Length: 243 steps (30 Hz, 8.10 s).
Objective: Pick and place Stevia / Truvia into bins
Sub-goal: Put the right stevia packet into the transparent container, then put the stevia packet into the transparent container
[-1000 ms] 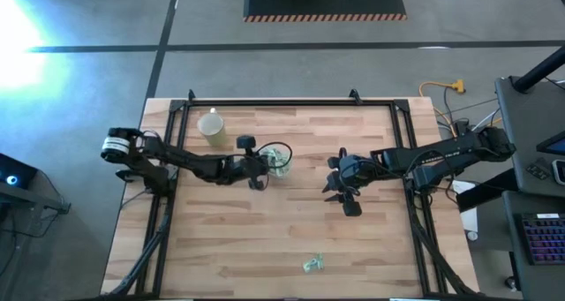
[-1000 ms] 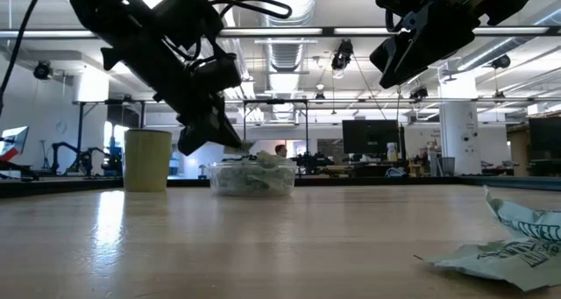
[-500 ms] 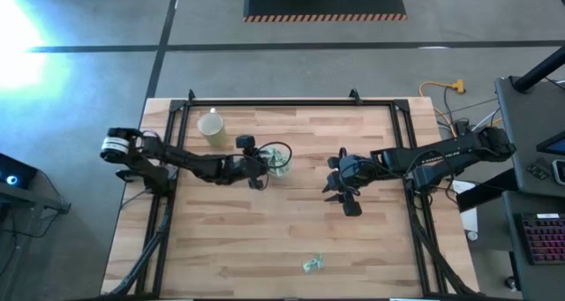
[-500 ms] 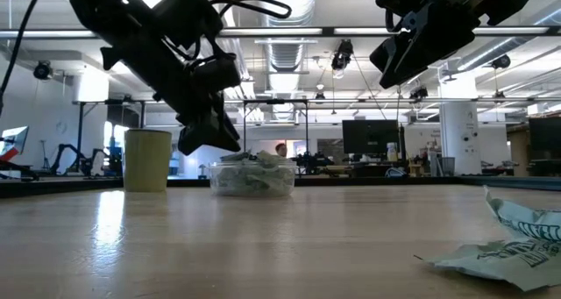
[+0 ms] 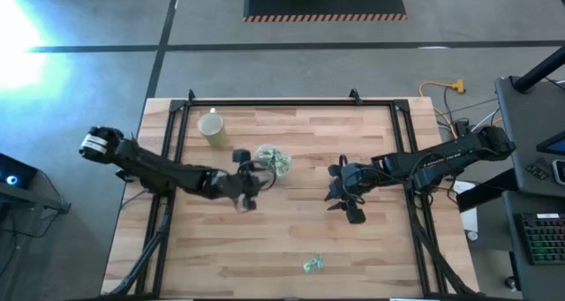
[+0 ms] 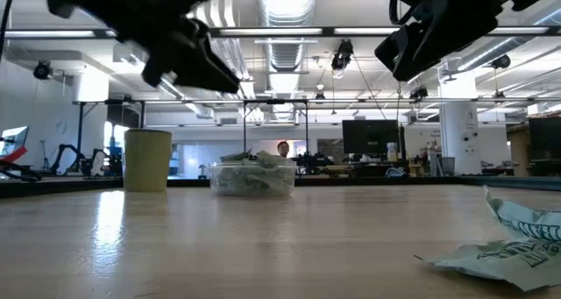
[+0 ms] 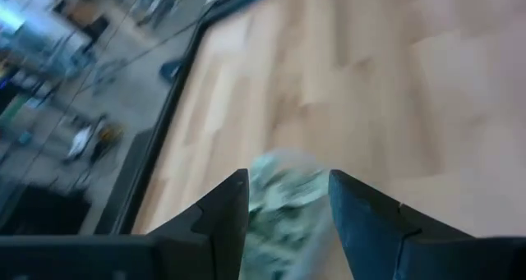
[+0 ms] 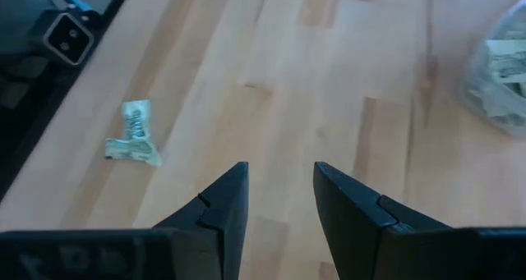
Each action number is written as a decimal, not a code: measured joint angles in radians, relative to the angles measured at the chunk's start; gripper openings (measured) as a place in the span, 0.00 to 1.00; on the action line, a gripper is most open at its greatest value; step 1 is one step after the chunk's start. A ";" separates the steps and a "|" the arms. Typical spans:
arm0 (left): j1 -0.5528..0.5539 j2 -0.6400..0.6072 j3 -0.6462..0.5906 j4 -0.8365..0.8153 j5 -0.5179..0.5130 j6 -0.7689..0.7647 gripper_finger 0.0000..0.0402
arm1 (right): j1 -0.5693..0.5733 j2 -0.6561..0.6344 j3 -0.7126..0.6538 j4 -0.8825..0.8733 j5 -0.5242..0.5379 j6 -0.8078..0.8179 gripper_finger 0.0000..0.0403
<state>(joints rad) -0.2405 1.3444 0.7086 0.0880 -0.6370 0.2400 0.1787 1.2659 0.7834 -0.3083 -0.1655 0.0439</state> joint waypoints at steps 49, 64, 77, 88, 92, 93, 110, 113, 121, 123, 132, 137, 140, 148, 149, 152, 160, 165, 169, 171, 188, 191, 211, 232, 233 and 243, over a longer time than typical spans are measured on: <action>-0.232 0.110 0.000 0.051 0.037 -0.103 0.38 | 0.445 0.512 -0.059 0.744 0.144 -0.057 0.32; -0.233 0.110 0.000 0.050 0.037 -0.103 0.38 | 0.405 0.491 -0.079 0.656 0.246 0.017 0.32; -0.233 0.110 0.000 0.043 0.037 -0.103 0.38 | 0.396 0.563 -0.086 0.719 0.213 0.029 0.32; -0.233 0.110 -0.001 0.033 0.037 -0.103 0.38 | 0.396 0.562 -0.086 0.718 0.210 0.028 0.30; -0.233 0.110 -0.001 0.032 0.037 -0.103 0.38 | 0.396 0.570 -0.086 0.718 0.210 0.030 0.26; -0.233 0.110 -0.001 0.032 0.037 -0.103 0.38 | 0.396 0.578 -0.085 0.721 0.210 0.032 0.25; -0.233 0.110 -0.002 0.025 0.037 -0.103 0.38 | 0.381 0.542 -0.085 0.617 0.248 0.068 0.12; -0.233 0.110 -0.002 0.025 0.037 -0.103 0.38 | 0.381 0.542 -0.085 0.610 0.248 0.068 0.10; -0.233 0.110 -0.002 0.025 0.036 -0.103 0.38 | 0.380 0.541 -0.085 0.603 0.281 0.027 0.02; -0.233 0.110 -0.002 0.025 0.036 -0.103 0.38 | 0.380 0.535 -0.085 0.599 0.309 0.007 0.02; -0.233 0.110 -0.002 0.025 0.036 -0.103 0.38 | 0.379 0.433 -0.088 0.587 0.552 -0.139 0.02; -0.233 0.110 -0.002 0.024 0.036 -0.103 0.38 | 0.379 0.356 -0.088 0.592 0.743 -0.219 0.02; -0.233 0.110 -0.002 0.024 0.036 -0.103 0.38 | 0.364 0.322 -0.088 0.592 0.840 -0.275 0.02; -0.233 0.110 -0.002 0.021 0.036 -0.102 0.38 | 0.170 0.255 -0.087 0.639 0.830 -0.366 0.02; -0.233 0.110 -0.002 0.019 0.036 -0.102 0.38 | 0.135 0.252 -0.087 0.651 0.802 -0.368 0.02; -0.233 0.110 -0.002 0.008 0.036 -0.102 0.38 | 0.029 0.255 -0.087 0.714 0.707 -0.382 0.02; -0.233 0.110 -0.002 -0.002 0.035 -0.102 0.38 | -0.220 0.257 -0.087 0.827 0.417 -0.332 0.02; -0.233 0.110 -0.002 -0.002 0.035 -0.102 0.38 | -0.309 0.324 -0.086 0.926 0.297 -0.295 0.02; -0.233 0.110 -0.002 -0.007 0.035 -0.096 0.38 | -0.334 0.408 -0.086 0.996 0.268 -0.291 0.02; -0.233 0.110 -0.002 -0.010 0.035 -0.096 0.38 | -0.342 0.442 -0.084 1.021 0.265 -0.288 0.02; -0.233 0.110 -0.002 -0.026 0.036 -0.103 0.38 | -0.343 0.602 0.126 0.721 0.191 -0.278 0.02; -0.233 0.110 -0.002 -0.026 0.036 -0.103 0.38 | -0.343 0.601 0.143 0.682 0.191 -0.277 0.02; -0.233 0.110 -0.002 -0.026 0.036 -0.105 0.38 | -0.345 0.617 0.139 0.654 0.192 -0.271 0.02; -0.234 0.110 -0.002 -0.026 0.037 -0.105 0.38 | -0.345 0.598 0.140 0.662 0.191 -0.266 0.32; -0.234 0.110 -0.002 -0.026 0.037 -0.105 0.38 | -0.345 0.591 0.140 0.663 0.191 -0.269 0.33; -0.234 0.110 -0.002 -0.028 0.037 -0.107 0.38 | -0.339 0.539 0.141 0.622 0.191 -0.271 0.36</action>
<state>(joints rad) -0.4744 1.4544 0.7071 0.0603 -0.6004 0.1335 -0.1600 1.8050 0.9245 0.3133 0.0254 -0.2276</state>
